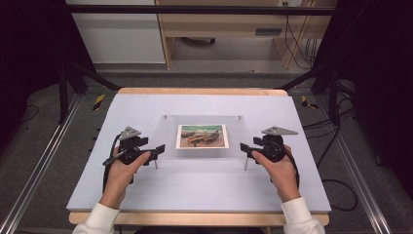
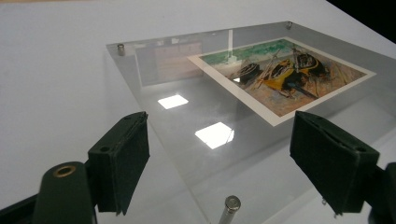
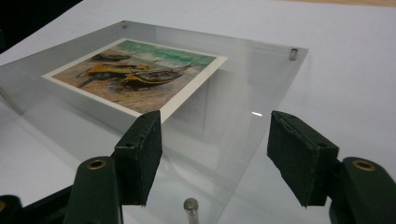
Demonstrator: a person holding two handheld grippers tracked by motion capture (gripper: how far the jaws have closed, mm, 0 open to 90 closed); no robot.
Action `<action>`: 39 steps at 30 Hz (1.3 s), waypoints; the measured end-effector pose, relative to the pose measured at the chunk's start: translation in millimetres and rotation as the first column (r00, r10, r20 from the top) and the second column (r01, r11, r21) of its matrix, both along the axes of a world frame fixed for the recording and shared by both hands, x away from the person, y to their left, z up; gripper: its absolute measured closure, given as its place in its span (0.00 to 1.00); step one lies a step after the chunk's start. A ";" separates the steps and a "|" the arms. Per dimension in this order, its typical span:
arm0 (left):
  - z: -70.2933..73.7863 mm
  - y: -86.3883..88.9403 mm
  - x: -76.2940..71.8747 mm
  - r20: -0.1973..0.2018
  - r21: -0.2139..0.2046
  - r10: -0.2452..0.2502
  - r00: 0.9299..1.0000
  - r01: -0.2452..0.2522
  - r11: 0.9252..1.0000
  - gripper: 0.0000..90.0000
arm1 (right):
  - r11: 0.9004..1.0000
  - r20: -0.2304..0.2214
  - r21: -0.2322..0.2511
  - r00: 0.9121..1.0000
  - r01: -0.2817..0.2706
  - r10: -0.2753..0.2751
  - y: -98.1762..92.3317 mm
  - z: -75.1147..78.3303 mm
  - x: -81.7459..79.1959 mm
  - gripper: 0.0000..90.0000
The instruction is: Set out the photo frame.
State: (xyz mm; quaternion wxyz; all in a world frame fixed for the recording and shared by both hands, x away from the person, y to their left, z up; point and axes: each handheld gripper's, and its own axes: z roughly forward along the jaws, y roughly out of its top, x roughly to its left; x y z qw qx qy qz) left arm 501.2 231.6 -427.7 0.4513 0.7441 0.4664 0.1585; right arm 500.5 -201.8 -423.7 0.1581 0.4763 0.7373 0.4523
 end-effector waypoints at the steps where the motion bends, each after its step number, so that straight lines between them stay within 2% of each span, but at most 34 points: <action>1: -2.3 -0.6 0.6 -0.008 -0.005 -0.002 1.000 0.002 1.000 0.21 | 1.000 -0.012 -0.001 1.000 -0.001 0.001 1.2 -1.6 0.6 0.39; 6: -10.6 -4.3 3.7 -0.034 -0.008 0.004 0.999 -0.004 1.000 0.21 | 1.000 -0.065 0.014 0.998 0.007 -0.006 1.8 -9.4 3.7 0.37; 11: -14.6 -6.1 4.8 -0.061 -0.022 -0.012 0.998 0.011 1.000 0.21 | 0.999 -0.106 0.051 0.994 0.007 -0.001 -0.6 -16.5 6.2 0.36; 13: -16.5 -6.7 5.1 -0.073 -0.028 -0.019 0.997 0.017 0.999 0.21 | 0.999 -0.116 0.050 0.993 0.001 0.004 0.0 -19.3 6.9 0.36; 15: -17.1 -6.1 6.1 -0.084 -0.037 -0.018 0.996 0.015 0.999 0.20 | 0.997 -0.125 0.074 0.992 0.004 0.006 0.2 -20.9 7.2 0.36; 17: -18.0 -4.9 7.1 -0.094 -0.049 -0.020 0.995 0.015 0.999 0.20 | 0.997 -0.129 0.079 0.992 0.003 0.007 0.3 -21.4 7.6 0.36; 21: -21.5 -1.7 8.7 -0.124 -0.098 -0.016 0.992 0.004 0.995 0.20 | 0.995 -0.134 0.099 0.991 0.003 0.011 0.6 -23.6 7.8 0.33; 27: -22.7 -0.4 9.9 -0.140 -0.112 -0.022 0.990 0.006 0.994 0.19 | 0.992 -0.151 0.122 0.988 0.003 0.015 -0.5 -25.4 7.5 0.30; 30: -24.8 1.3 11.0 -0.160 -0.139 -0.026 0.987 0.003 0.990 0.18 | 0.990 -0.169 0.143 0.986 0.013 0.011 -1.0 -26.6 7.9 0.29; 34: -29.7 4.6 14.0 -0.185 -0.190 -0.035 0.982 -0.001 0.982 0.18 | 0.986 -0.186 0.168 0.983 0.022 0.010 -2.5 -28.5 8.6 0.29; 39: -32.1 4.3 15.5 -0.204 -0.223 -0.048 0.978 0.001 0.975 0.18 | 0.983 -0.193 0.179 0.981 0.024 0.011 -3.2 -29.3 9.0 0.29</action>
